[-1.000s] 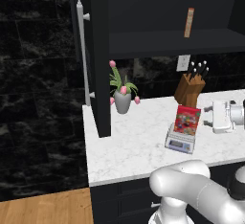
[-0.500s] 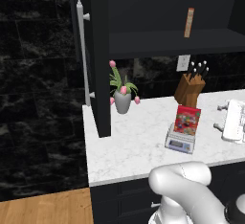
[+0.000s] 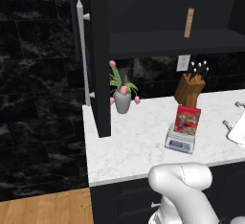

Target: Pick the cereal and place it on the digital scale for weighing, and close the cabinet.

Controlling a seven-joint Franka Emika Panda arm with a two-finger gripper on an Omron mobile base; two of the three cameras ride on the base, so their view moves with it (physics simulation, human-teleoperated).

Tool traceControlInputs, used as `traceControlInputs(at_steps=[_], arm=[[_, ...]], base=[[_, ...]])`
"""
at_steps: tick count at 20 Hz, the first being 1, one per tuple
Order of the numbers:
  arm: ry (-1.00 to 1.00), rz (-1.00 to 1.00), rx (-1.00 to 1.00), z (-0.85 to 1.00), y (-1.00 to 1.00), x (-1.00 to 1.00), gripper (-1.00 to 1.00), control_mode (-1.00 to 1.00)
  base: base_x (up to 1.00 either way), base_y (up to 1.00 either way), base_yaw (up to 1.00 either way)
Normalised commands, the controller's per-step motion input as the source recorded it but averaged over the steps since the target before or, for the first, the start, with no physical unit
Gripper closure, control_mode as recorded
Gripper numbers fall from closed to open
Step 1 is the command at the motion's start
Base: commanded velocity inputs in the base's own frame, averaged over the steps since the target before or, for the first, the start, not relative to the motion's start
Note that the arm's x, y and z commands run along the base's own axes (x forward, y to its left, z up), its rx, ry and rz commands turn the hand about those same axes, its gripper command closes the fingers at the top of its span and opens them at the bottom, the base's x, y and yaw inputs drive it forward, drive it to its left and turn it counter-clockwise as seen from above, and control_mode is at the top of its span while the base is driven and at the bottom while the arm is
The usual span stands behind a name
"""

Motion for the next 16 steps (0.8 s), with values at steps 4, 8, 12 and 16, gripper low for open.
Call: traceControlInputs(at_steps=[4, 8, 12, 16], arm=[[-0.39, -0.12, 0.02, 0.58, -0.41, -0.24, -1.0, -1.0], [-0.27, -0.06, 0.11, 0.53, -0.4, -0.24, -1.0, -1.0], [-0.24, -0.04, 0.14, 0.43, -0.43, -0.39, -1.0, -1.0], [-0.2, -0.03, 0.14, 0.4, -0.59, -0.54, -1.0, -1.0]], base=[[0.0, 0.0, 0.0], [0.0, 0.0, 0.0], [0.0, 0.0, 0.0], [0.0, 0.0, 0.0]])
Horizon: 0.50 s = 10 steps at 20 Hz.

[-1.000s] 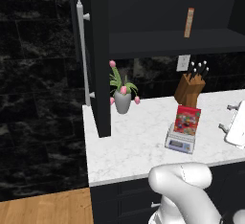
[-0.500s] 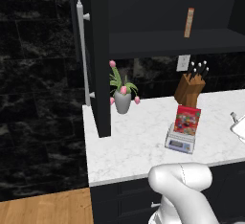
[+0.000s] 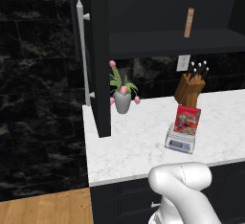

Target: Pick the cereal and place it on the digital scale for weighing, and close the cabinet.

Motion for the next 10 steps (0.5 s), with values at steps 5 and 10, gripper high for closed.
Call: traceControlInputs(at_steps=[5, 10], arm=[[-0.11, 0.0, 0.2, 0.53, -0.71, -0.79, -1.0, -1.0], [-0.01, 0.0, 0.13, 0.36, -0.63, -0.92, -1.0, -1.0]], base=[[0.0, 0.0, 0.0], [0.0, 0.0, 0.0]])
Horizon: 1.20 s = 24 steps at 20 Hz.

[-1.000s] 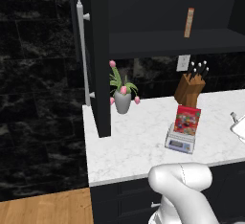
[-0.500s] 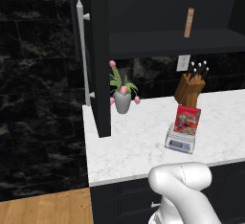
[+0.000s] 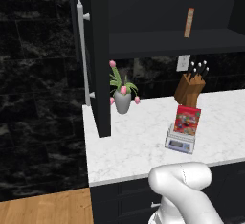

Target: Pick the cereal and place it on the digital scale for weighing, and close the cabinet.

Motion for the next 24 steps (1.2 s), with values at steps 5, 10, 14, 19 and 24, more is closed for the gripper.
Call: traceControlInputs(at_steps=[5, 10, 14, 19, 24], arm=[[0.16, -0.04, 0.15, 0.08, -0.56, -0.56, -1.0, -1.0], [0.31, -0.02, 0.15, 0.17, -0.71, -0.07, -1.0, -1.0], [0.28, 0.0, 0.13, 0.02, -0.77, 0.0, -1.0, -1.0], [0.28, 0.0, 0.03, -0.26, -0.42, 0.0, -1.0, -1.0], [0.03, 0.0, 0.0, -0.58, -0.04, -0.31, -1.0, -1.0]], base=[[0.0, 0.0, 0.0], [0.0, 0.0, 0.0], [0.0, 0.0, 0.0], [0.0, 0.0, 0.0], [0.0, 0.0, 0.0]])
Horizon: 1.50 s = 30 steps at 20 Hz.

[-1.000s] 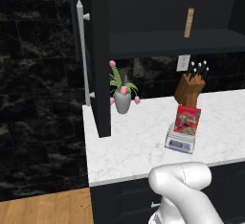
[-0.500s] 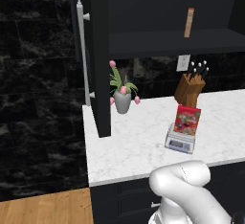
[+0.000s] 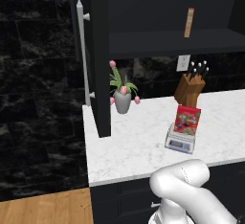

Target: Pick the cereal and place it on the digital scale for weighing, and close the cabinet.

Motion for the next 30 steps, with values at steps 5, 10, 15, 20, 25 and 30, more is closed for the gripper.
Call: traceControlInputs(at_steps=[5, 10, 15, 20, 25, 30], arm=[[0.01, 0.0, 0.03, -0.57, -0.33, -0.62, -1.0, -1.0], [0.29, 0.06, 0.14, -0.04, -0.75, 0.55, -1.0, -1.0], [0.11, 0.17, 0.2, -0.18, -0.9, 0.74, -1.0, -1.0], [-0.01, 0.18, 0.22, -0.33, -0.99, 0.42, -1.0, -1.0], [-0.56, 0.12, 0.04, 0.02, -0.19, 0.15, -1.0, -1.0], [-0.5, 0.18, 0.03, 0.2, 0.0, 0.28, -1.0, -1.0]], base=[[0.0, 0.0, 0.0], [0.0, 0.0, 0.0], [0.0, 0.0, 0.0], [0.0, 0.0, 0.0], [0.0, 0.0, 0.0], [0.0, 0.0, 0.0]])
